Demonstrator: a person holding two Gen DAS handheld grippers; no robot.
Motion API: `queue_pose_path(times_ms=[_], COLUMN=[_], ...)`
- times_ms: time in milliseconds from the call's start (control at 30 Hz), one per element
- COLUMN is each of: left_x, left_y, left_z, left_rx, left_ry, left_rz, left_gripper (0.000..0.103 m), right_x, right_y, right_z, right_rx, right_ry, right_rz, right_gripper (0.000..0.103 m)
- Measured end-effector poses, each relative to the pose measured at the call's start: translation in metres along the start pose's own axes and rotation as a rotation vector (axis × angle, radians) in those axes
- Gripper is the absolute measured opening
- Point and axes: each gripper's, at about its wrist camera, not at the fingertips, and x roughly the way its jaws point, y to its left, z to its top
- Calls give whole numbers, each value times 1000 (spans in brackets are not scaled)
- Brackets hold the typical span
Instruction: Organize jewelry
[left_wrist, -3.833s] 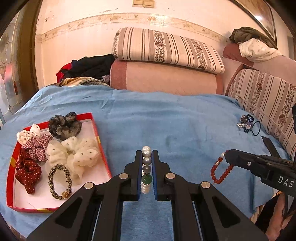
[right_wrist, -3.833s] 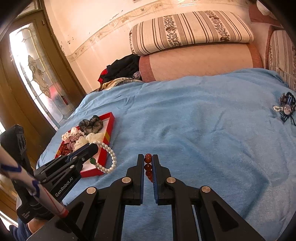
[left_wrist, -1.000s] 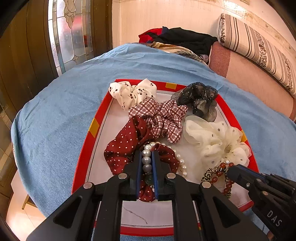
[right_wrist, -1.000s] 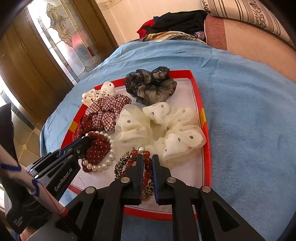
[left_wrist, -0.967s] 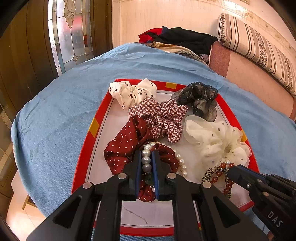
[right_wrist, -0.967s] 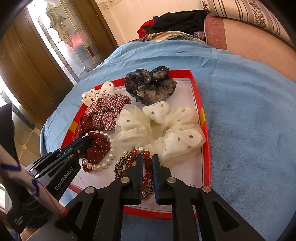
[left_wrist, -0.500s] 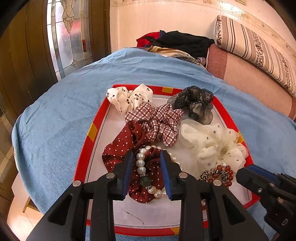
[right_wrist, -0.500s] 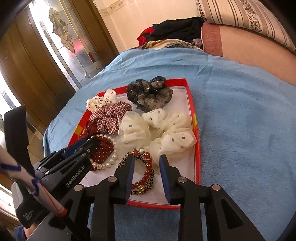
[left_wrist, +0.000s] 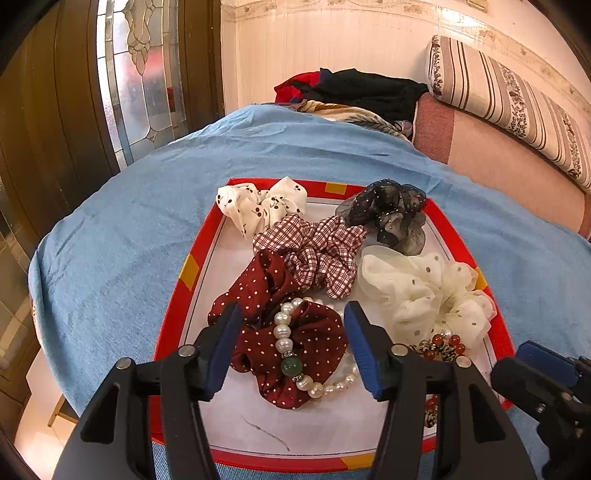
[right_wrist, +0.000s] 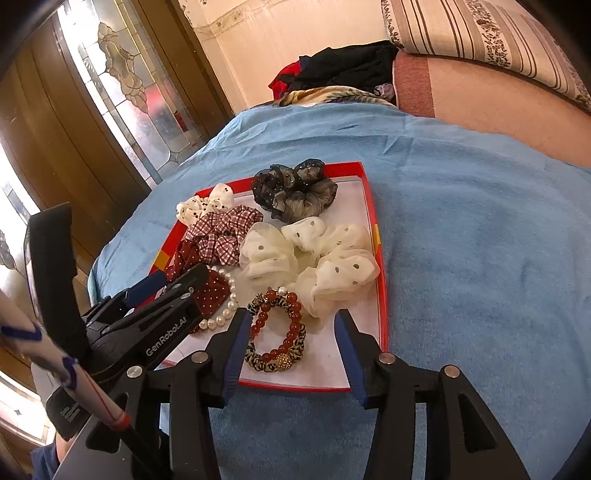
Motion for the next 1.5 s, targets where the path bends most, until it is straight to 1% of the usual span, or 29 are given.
queue_pose_path(times_ms=[100,167,300,367,433,467,500,533,567,633,700,733,833,933,1000,1133,1233,1367,1433,1500], left_x=[3,3,2,-2,-10,-17,-23,-35,-44,-65,-83,-95,-122,-141,-148,-154,-156,-152,-144,-139], left_y=[0,-1,-3,-3,-4,-3,-2,0,3,7,7,5,-5,-14,-16,-14,-16,-26,-28,-30], left_z=[0,0,0,0,1,2,2,1,-1,-4,-6,-9,-17,-28,-35,-48,-58,-67,-68,-70], left_rx=[5,10,21,18,17,14,9,-2,-17,-55,-67,-61,-9,49,54,8,-6,18,25,29], left_ry=[9,1,-14,-23,-48,-68,-89,-124,-144,-180,-210,-224,-252,-264,-267,-252,-237,-219,-184,-177], left_rz=[7,17,32,25,25,30,33,39,43,56,63,61,90,104,103,119,156,140,119,127], left_gripper=[64,71,80,83,89,89,90,95,100,101,101,102,103,103,103,103,103,103,103,103], right_x=[-4,-7,-13,-18,-26,-30,-36,-40,-48,-63,-78,-87,-105,-120,-127,-135,-139,-142,-140,-136], right_y=[-2,-3,-4,-4,-3,-3,-3,-3,-3,-2,1,3,8,12,13,9,9,14,15,14], right_z=[-2,-2,-5,-8,-9,-10,-10,-11,-12,-14,-18,-21,-32,-44,-54,-68,-77,-86,-88,-90], right_rx=[5,9,7,0,-11,-17,-26,-30,-36,-55,-89,-108,-151,-196,-223,-250,-267,-302,-314,-315], right_ry=[-3,-8,-14,-18,-29,-35,-44,-51,-65,-96,-129,-146,-178,-208,-229,-236,-242,-254,-254,-244], right_rz=[-3,-8,-32,-51,-73,-81,-97,-107,-124,-158,-207,-237,-282,-327,-358,-408,-431,-442,-450,-454], right_gripper=[54,56,65,69,71,72,75,78,79,82,84,86,88,90,90,91,91,92,93,93])
